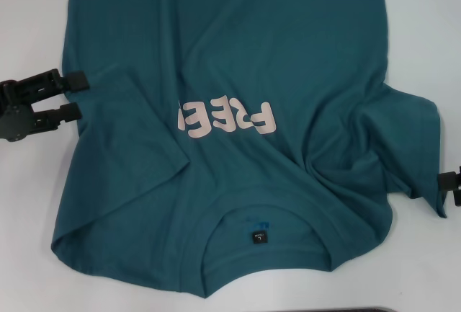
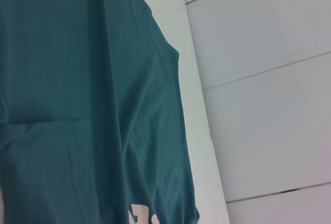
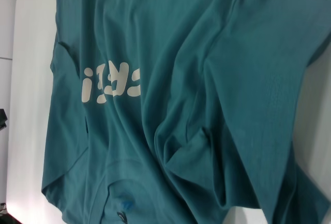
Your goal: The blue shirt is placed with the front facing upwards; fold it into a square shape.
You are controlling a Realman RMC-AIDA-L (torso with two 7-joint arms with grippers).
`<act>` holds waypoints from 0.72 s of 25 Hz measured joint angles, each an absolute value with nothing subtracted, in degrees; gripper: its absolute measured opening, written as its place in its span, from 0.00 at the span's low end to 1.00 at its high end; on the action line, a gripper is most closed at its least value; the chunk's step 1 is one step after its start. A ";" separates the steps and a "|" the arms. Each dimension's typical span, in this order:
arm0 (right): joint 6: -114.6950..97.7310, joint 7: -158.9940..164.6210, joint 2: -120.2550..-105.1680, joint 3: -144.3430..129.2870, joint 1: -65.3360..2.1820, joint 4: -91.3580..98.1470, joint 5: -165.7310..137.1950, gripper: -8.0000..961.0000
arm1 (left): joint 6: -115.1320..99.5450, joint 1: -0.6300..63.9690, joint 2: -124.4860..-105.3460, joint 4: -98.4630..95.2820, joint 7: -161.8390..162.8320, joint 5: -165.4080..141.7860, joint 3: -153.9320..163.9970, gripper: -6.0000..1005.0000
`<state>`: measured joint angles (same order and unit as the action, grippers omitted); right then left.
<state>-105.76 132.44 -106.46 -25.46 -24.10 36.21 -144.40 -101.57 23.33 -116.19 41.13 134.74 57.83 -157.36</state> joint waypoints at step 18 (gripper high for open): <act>-104.12 132.49 -107.34 -26.28 -24.96 34.76 -144.50 0.85 | -101.51 23.02 -116.20 41.13 134.74 57.83 -157.42 0.93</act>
